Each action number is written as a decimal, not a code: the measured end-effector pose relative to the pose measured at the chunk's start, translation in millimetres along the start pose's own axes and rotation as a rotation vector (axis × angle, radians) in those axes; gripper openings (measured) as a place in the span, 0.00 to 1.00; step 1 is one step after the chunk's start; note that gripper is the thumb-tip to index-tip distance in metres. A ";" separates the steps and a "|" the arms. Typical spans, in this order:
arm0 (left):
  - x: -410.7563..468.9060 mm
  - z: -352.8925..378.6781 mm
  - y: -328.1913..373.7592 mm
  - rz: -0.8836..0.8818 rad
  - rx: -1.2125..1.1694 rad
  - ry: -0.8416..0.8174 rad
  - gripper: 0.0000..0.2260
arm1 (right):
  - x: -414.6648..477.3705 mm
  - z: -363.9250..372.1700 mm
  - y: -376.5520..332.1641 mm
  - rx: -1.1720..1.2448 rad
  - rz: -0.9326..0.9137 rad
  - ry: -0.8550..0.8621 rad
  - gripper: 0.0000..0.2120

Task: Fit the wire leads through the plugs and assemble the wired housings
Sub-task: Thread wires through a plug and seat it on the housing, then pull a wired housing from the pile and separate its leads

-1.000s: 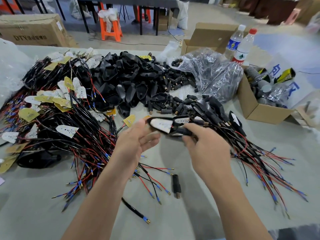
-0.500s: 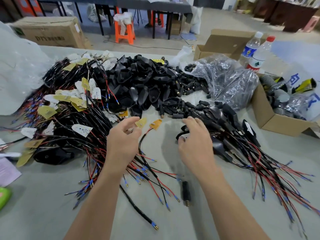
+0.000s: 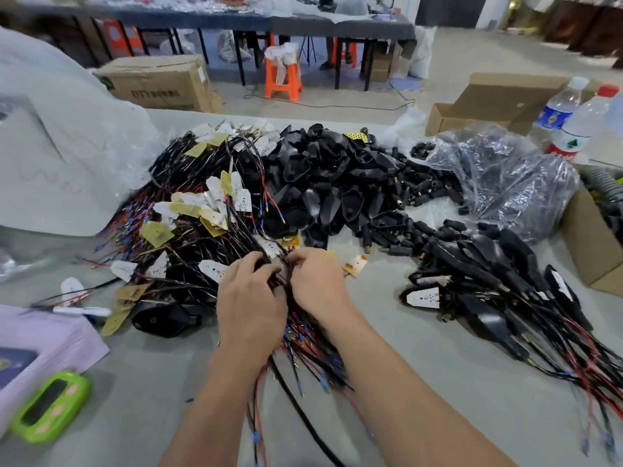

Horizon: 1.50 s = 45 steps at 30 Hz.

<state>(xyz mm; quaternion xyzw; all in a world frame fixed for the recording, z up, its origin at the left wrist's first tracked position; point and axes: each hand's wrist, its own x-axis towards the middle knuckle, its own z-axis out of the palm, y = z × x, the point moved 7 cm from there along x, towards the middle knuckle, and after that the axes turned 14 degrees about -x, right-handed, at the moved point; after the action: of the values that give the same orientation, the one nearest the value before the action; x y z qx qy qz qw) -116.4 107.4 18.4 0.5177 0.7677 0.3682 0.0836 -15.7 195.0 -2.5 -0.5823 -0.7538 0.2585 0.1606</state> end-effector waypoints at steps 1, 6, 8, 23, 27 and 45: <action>-1.9 1.1 1.1 0.026 0.031 -0.010 0.14 | 4.0 -5.0 7.8 -0.058 0.074 0.068 0.12; -1.1 18.5 15.6 0.120 -0.026 -0.094 0.19 | 8.5 7.3 37.5 -0.311 0.348 -0.027 0.22; 1.5 25.9 13.8 0.098 -0.044 -0.139 0.23 | 7.0 6.3 38.8 -0.204 0.339 -0.036 0.17; -10.4 73.6 99.6 -0.238 -1.020 -0.434 0.12 | 33.0 -156.4 78.9 1.303 0.277 0.246 0.14; -14.6 87.4 91.5 -0.346 -0.993 -0.329 0.14 | 26.9 -169.2 96.9 1.241 0.211 0.187 0.10; 83.3 69.4 44.5 -0.058 0.038 -0.092 0.19 | -26.6 -159.5 104.2 0.697 0.014 0.138 0.09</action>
<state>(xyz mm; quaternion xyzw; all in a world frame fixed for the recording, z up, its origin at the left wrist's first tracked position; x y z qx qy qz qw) -85.9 220.6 18.9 0.5132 0.7846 0.3267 0.1194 160.9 221.3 68.9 -0.5138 -0.6037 0.4612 0.3986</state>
